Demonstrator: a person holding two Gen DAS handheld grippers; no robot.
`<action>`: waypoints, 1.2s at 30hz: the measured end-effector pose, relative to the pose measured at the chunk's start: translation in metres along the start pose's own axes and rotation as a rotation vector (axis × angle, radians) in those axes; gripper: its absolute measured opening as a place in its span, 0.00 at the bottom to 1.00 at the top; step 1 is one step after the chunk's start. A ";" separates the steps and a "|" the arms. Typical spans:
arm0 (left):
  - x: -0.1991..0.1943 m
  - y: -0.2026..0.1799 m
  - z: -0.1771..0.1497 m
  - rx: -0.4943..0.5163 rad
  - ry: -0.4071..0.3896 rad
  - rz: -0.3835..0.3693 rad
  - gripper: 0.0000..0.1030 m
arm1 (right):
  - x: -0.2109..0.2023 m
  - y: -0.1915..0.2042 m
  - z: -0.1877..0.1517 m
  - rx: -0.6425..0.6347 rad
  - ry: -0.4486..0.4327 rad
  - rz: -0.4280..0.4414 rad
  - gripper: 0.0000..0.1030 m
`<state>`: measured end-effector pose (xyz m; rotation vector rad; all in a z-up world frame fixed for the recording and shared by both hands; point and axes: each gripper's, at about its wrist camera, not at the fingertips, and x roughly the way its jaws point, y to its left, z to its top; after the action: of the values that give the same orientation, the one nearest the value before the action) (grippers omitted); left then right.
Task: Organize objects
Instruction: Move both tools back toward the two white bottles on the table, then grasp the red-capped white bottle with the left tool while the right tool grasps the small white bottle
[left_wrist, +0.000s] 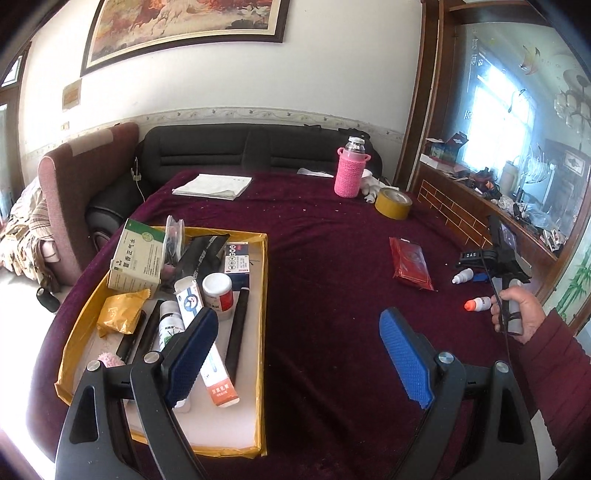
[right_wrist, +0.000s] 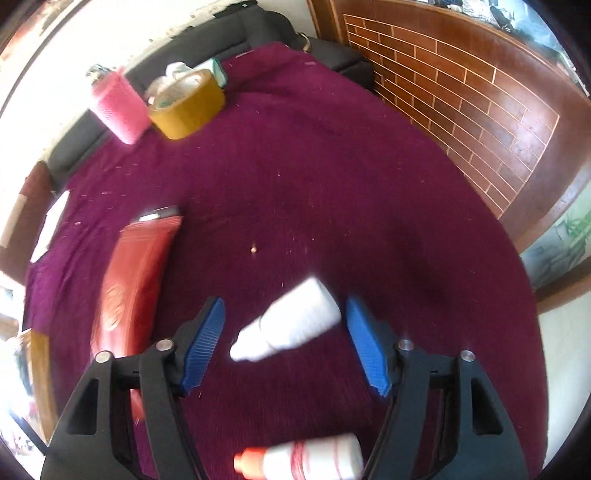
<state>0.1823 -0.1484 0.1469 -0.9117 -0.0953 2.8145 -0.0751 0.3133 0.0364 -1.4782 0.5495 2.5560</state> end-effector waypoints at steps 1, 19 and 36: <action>0.001 -0.004 0.001 0.015 0.002 -0.011 0.83 | 0.000 0.002 -0.001 -0.008 -0.023 -0.019 0.36; 0.135 -0.254 -0.001 0.478 0.178 -0.393 0.83 | -0.062 -0.090 -0.077 -0.022 0.039 0.242 0.38; 0.228 -0.327 -0.022 0.351 0.351 -0.267 0.57 | -0.072 -0.126 -0.086 0.038 -0.076 0.384 0.58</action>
<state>0.0636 0.2160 0.0366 -1.1825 0.2918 2.2903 0.0686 0.4015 0.0288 -1.3680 0.9464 2.8477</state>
